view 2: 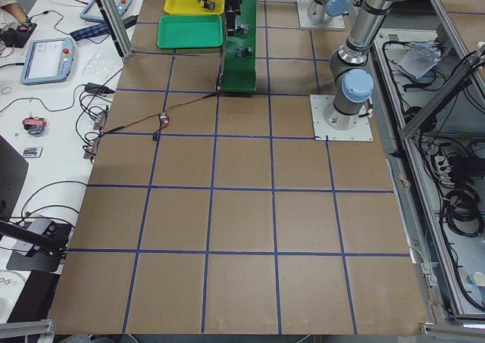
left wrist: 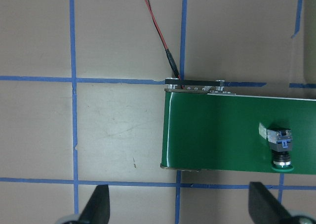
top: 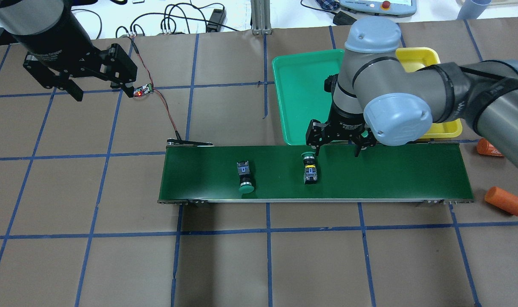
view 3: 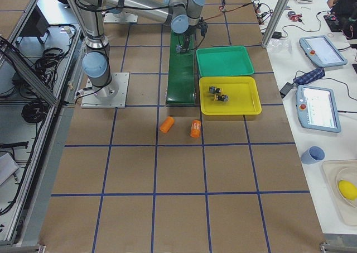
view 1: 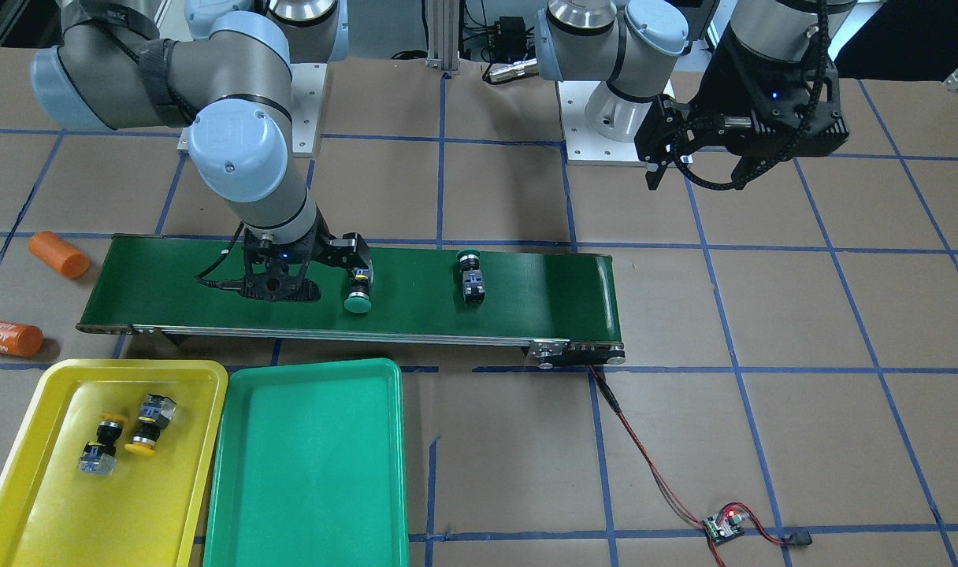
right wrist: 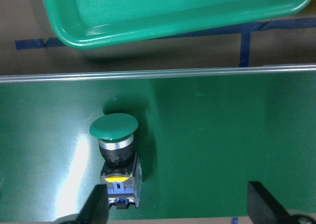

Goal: Sort buttons by color to trays
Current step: 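Lower the right gripper onto the green button on the belt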

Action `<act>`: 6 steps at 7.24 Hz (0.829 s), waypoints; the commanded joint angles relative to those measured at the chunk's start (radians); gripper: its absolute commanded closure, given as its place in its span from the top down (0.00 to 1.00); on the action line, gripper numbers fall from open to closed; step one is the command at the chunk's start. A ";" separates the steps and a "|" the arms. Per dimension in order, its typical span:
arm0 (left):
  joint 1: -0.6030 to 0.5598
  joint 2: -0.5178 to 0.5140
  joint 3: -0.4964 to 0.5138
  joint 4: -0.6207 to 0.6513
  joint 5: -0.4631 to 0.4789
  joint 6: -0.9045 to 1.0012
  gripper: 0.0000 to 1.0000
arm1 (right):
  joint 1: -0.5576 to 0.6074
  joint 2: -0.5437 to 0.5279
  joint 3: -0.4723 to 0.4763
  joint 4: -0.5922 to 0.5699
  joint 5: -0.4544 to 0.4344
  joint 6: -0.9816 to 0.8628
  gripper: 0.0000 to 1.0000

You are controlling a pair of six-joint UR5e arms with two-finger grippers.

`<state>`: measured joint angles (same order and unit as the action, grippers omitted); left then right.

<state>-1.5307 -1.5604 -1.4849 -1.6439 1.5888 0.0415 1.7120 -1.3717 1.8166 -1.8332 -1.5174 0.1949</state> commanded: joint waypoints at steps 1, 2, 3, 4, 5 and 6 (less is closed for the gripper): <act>-0.002 -0.033 0.008 0.030 -0.006 0.029 1.00 | 0.011 0.028 0.001 -0.005 0.055 0.006 1.00; -0.005 -0.018 -0.011 0.032 -0.007 0.018 1.00 | 0.011 0.037 0.003 -0.002 0.059 0.000 1.00; 0.001 -0.014 -0.009 0.024 -0.018 0.017 1.00 | 0.009 0.060 0.019 -0.008 0.043 -0.002 1.00; 0.007 -0.030 0.009 0.024 -0.021 0.017 1.00 | 0.008 0.080 0.027 -0.047 0.039 0.000 1.00; 0.006 -0.032 0.003 0.027 -0.024 0.017 1.00 | 0.006 0.100 0.029 -0.057 0.037 0.003 0.80; 0.006 -0.026 0.012 0.029 -0.029 0.017 1.00 | 0.003 0.103 0.029 -0.055 0.033 0.014 0.35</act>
<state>-1.5254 -1.5884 -1.4798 -1.6172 1.5655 0.0585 1.7180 -1.2810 1.8433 -1.8812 -1.4799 0.1993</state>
